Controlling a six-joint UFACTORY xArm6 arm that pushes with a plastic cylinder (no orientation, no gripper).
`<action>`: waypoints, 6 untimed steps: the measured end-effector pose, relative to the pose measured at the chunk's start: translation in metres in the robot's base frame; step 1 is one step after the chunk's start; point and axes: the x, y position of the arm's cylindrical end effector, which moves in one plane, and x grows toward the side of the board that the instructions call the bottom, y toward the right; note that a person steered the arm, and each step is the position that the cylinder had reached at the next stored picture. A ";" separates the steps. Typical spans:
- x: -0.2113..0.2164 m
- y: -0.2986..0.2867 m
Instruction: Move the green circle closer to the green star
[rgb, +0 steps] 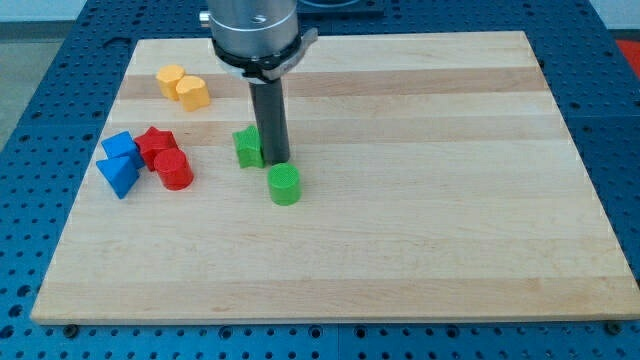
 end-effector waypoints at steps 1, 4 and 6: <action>0.000 -0.002; 0.037 0.094; 0.108 0.058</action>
